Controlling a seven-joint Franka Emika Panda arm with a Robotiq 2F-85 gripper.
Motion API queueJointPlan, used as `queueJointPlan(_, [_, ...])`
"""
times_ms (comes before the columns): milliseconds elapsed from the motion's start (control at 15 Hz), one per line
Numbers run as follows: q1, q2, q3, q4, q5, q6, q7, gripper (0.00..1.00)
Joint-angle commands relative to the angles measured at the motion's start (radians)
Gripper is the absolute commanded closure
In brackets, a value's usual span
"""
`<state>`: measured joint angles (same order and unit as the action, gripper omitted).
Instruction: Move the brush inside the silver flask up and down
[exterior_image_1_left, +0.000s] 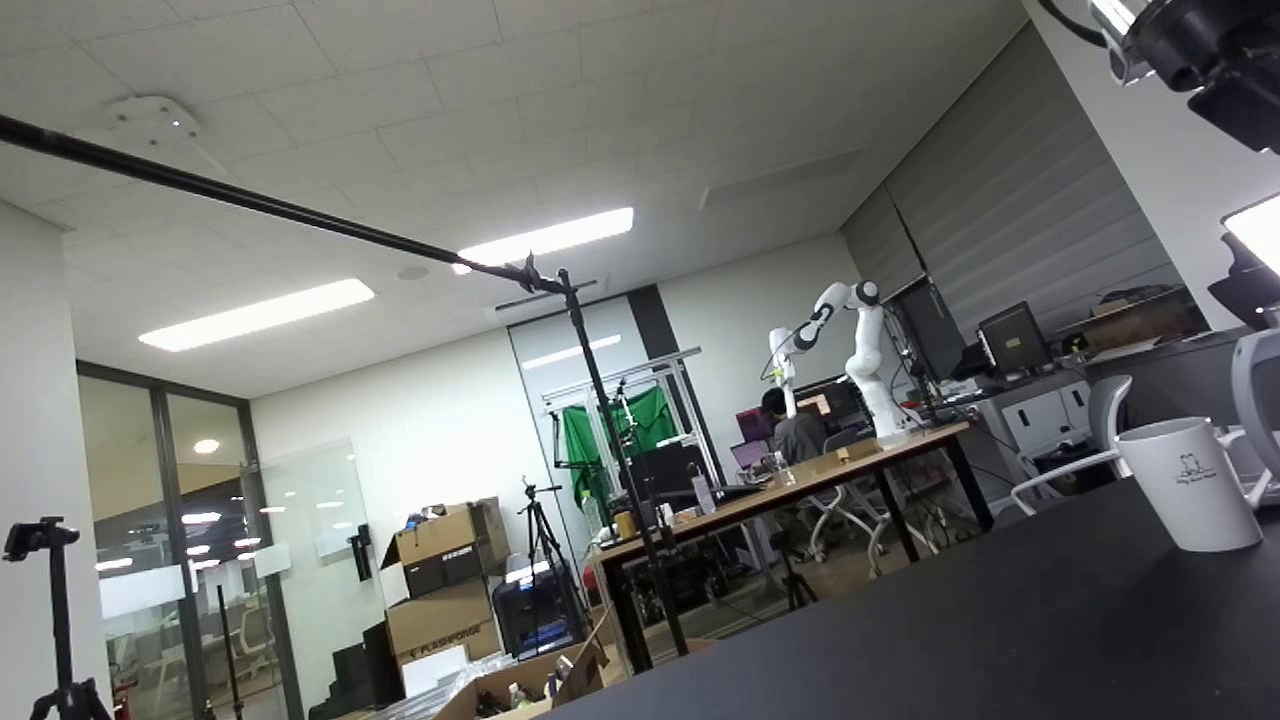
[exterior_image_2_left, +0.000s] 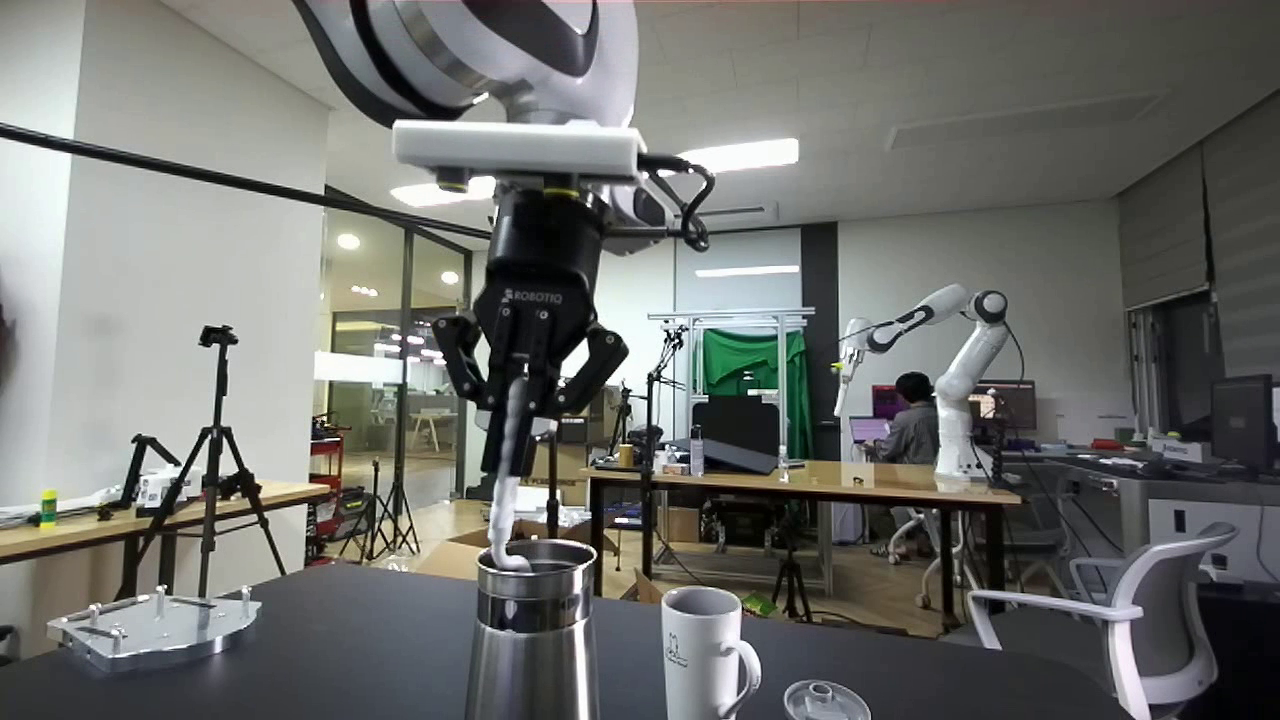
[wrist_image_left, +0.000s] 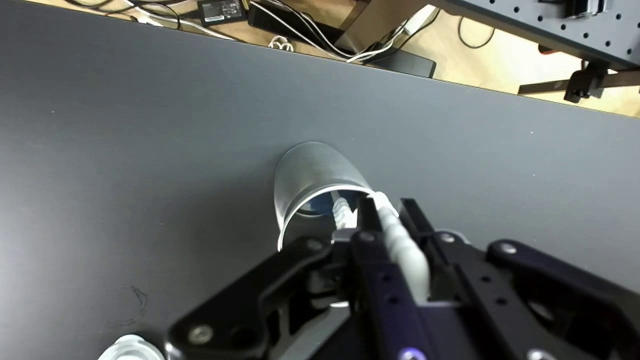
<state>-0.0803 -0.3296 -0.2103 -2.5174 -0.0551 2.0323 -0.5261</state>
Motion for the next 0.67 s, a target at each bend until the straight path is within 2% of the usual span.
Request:
queueJointPlan(0, [0.008, 0.016, 0.008, 0.009, 0.016, 0.020, 0.010, 0.96])
queueJointPlan(600, [0.018, -0.093, 0.046, 0.154, -0.016, -0.162, 0.008, 0.96])
